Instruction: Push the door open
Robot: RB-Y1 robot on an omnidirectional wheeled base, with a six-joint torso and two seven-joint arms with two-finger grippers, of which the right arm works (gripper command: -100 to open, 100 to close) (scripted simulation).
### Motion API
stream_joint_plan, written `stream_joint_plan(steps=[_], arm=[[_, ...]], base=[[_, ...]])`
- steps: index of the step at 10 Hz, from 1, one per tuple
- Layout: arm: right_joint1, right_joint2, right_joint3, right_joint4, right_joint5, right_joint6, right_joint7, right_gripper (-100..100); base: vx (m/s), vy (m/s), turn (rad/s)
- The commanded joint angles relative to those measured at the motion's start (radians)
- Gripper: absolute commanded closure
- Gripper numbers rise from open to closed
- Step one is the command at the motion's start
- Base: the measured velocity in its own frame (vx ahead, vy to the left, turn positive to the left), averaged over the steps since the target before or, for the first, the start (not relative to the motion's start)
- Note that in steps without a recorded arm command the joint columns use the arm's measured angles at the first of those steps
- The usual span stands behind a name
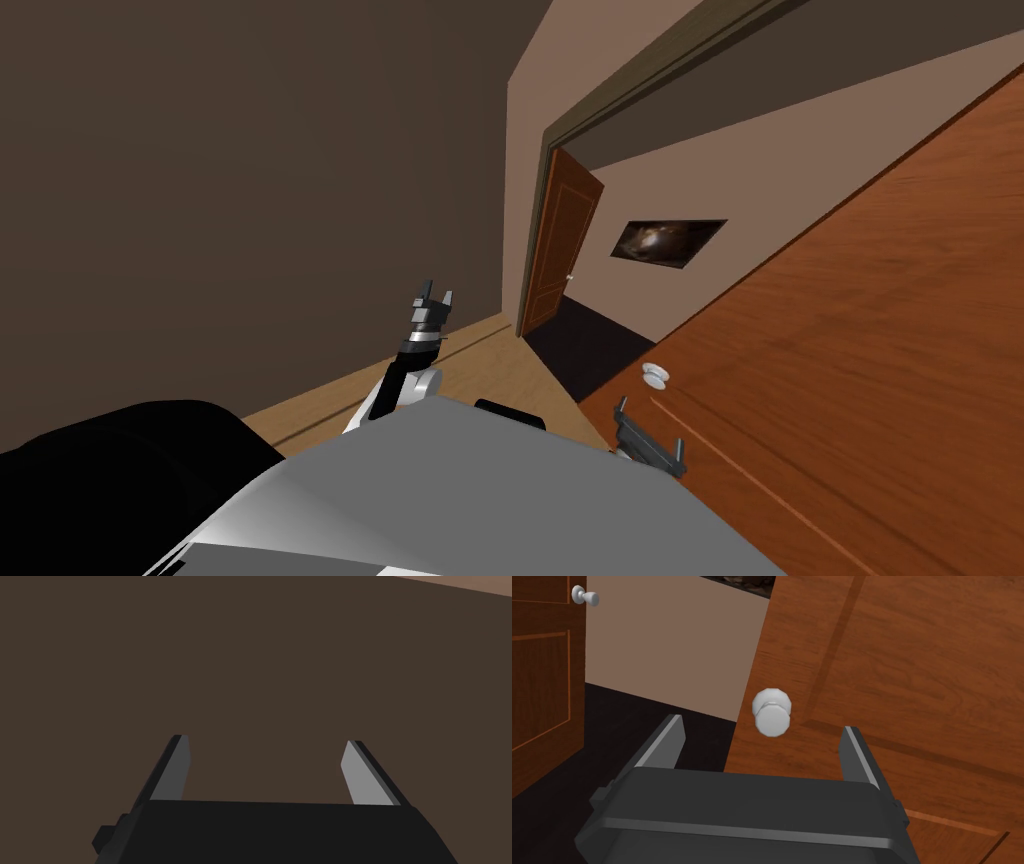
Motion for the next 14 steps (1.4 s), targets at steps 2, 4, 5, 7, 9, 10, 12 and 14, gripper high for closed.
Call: stream_joint_plan(steps=[2,4,5,7,9,10,12,14], arm=[[0.011,0.007,0.004,0.036,-0.040,-0.023,-0.047,-100],[0.012,0.015,0.005,0.072,-0.075,-0.041,-0.082,-100],[0.013,0.018,0.005,0.084,-0.087,-0.047,-0.094,-100],[0.014,0.028,0.007,0.118,-0.120,-0.063,-0.127,-100],[0.015,0.040,0.008,0.155,-0.156,-0.081,-0.163,-100],[0.015,0.043,0.008,0.164,-0.165,-0.086,-0.173,-100],[0.017,0.060,0.010,0.204,-0.204,-0.106,-0.212,-100],[0.012,0.063,0.009,0.220,-0.211,-0.110,-0.221,-100]], base=[[0.036,-0.124,0.151],[0.049,-0.131,0.230],[0.025,-0.096,0.119],[0.020,-0.103,0.205],[0.029,-0.123,0.197],[0.013,-0.132,0.159],[0.019,-0.135,0.226],[0.012,-0.120,0.125]])
